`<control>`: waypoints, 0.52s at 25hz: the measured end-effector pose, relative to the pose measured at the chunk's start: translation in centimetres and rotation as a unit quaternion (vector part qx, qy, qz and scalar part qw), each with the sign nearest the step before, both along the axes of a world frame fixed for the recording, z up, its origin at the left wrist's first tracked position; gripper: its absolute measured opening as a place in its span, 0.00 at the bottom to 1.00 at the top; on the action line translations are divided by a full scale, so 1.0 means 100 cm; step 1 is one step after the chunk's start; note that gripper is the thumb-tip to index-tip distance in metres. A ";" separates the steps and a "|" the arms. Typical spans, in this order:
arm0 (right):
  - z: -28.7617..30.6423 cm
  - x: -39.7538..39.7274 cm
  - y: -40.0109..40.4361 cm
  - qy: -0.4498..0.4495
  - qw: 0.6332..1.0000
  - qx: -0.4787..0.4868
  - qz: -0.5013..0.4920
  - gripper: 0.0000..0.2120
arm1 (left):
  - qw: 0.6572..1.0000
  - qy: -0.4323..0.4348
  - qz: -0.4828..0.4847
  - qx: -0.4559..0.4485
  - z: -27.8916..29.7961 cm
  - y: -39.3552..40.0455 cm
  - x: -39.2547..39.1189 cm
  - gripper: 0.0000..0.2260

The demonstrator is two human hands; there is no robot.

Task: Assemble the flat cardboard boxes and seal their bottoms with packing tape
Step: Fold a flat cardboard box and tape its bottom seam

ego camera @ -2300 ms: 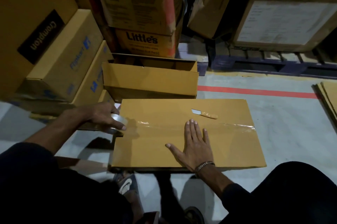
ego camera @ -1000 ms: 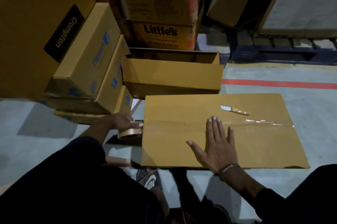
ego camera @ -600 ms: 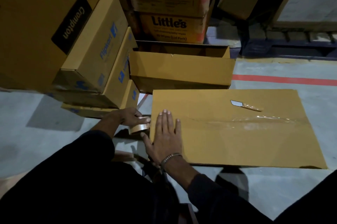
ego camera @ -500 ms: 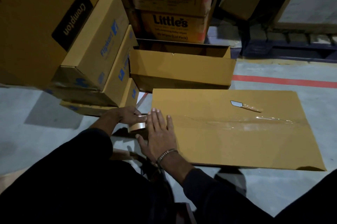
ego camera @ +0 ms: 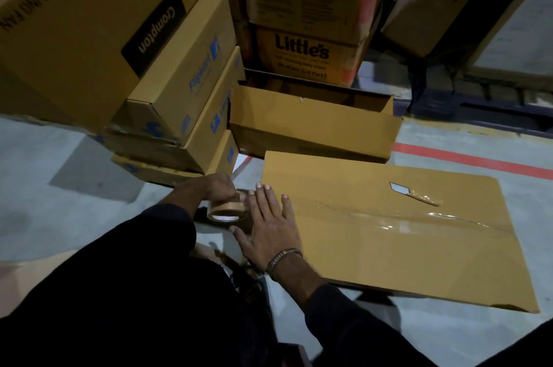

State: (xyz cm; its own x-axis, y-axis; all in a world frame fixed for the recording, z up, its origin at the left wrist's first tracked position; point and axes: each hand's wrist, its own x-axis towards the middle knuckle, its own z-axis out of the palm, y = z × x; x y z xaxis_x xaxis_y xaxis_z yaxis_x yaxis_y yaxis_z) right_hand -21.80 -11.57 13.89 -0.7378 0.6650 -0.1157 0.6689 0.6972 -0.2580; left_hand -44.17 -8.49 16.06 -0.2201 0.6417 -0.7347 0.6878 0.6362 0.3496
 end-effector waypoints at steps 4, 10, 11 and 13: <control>0.019 0.014 0.008 0.071 0.995 -0.067 -0.012 0.36 | 0.998 -0.055 0.003 0.026 0.007 -0.002 -0.007 0.09; 0.039 0.133 0.079 0.131 0.951 0.082 -0.268 0.23 | 0.996 -0.090 -0.005 0.024 0.013 -0.006 -0.003 0.15; 0.041 0.155 0.100 0.072 0.944 0.096 -0.308 0.27 | 0.996 -0.082 -0.014 0.021 0.013 -0.006 -0.002 0.15; 0.039 0.197 0.134 -0.062 0.929 0.085 -0.355 0.32 | 0.996 -0.073 -0.037 0.025 0.014 -0.005 -0.001 0.12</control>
